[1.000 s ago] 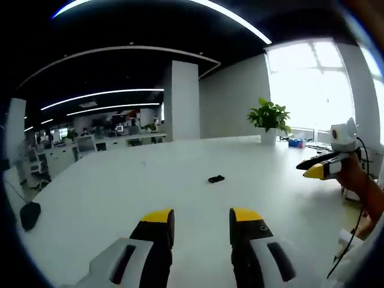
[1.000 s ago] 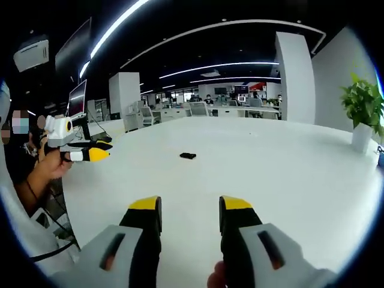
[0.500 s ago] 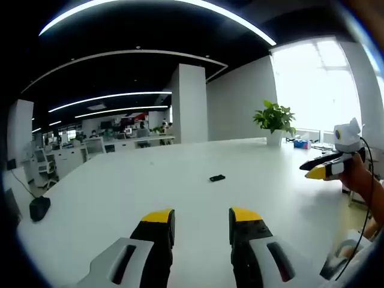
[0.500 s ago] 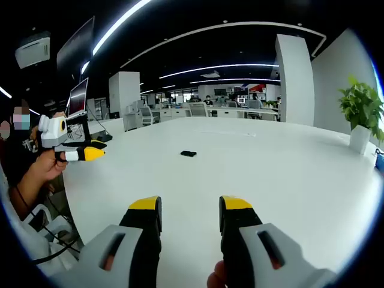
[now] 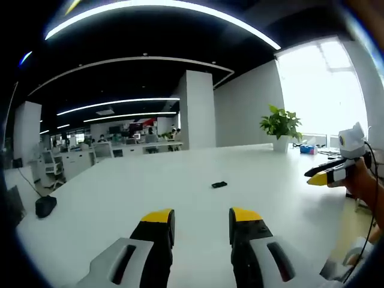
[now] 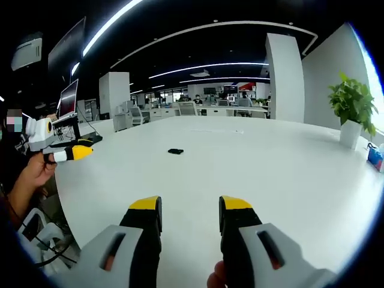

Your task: Snap the two parts of the plastic buckle together until the buckle closes and remains connected.

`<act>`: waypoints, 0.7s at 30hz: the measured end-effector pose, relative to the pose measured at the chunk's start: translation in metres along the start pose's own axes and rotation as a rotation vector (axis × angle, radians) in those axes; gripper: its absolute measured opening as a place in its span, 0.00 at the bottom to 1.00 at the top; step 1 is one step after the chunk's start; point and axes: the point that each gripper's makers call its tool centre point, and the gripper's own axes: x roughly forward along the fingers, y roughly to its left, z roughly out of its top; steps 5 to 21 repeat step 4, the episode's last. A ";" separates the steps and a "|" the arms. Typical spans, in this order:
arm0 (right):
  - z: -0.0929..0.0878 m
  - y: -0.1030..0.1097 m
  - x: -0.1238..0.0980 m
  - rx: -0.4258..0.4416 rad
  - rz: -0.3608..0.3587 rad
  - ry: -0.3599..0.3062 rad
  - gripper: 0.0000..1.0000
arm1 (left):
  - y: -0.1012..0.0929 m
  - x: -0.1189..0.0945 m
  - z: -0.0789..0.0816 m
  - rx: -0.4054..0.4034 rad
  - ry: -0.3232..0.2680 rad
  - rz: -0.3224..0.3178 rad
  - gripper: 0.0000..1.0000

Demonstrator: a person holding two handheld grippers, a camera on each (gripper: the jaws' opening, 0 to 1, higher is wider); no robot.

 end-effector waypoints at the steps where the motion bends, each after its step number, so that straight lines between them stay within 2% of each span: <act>1: -0.001 0.000 0.000 0.002 -0.004 0.003 0.38 | 0.002 0.001 -0.002 -0.013 0.005 0.012 0.36; 4: -0.002 -0.004 -0.001 0.009 -0.031 -0.001 0.38 | 0.005 0.002 -0.006 -0.043 0.012 0.033 0.36; 21: -0.002 -0.004 -0.001 0.009 -0.031 -0.001 0.38 | 0.005 0.002 -0.006 -0.043 0.012 0.033 0.36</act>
